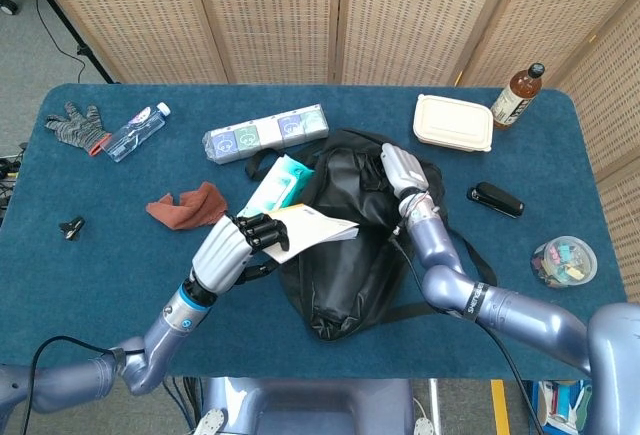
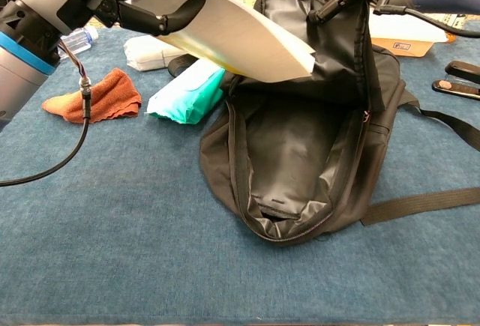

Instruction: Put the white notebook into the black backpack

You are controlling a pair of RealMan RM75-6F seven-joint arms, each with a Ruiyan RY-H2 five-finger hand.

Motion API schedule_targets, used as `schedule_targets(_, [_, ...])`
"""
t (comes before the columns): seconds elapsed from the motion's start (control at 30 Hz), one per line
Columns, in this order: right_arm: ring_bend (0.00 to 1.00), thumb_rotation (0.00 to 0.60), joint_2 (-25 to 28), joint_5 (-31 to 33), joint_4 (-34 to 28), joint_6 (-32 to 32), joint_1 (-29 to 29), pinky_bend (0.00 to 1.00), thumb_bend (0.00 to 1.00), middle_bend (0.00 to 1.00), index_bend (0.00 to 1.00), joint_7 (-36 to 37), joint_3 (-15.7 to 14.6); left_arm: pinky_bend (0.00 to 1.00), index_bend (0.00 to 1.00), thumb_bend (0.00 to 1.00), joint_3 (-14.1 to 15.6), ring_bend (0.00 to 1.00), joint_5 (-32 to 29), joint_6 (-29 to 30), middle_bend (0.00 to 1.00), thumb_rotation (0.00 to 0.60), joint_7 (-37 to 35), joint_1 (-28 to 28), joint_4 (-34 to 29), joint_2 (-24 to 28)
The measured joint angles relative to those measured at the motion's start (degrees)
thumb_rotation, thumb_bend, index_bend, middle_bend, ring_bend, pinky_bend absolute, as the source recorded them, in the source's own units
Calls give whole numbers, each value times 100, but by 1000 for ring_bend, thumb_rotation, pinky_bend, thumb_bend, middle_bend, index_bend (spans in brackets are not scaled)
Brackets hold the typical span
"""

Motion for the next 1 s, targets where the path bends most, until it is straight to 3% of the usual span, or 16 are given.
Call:
schedule_targets(0.5, [497, 600, 72, -20, 62, -87, -59, 732, 593, 590, 603, 141, -66, 750, 828, 590, -25, 559, 86, 103, 580, 600, 153, -33, -80, -66])
schedule_targets(1.0, [498, 600, 191, -3, -35, -110, -89, 732, 593, 592, 604, 224, -98, 750, 832, 590, 5, 559, 227, -122, 582, 600, 682, -331, 916, -586])
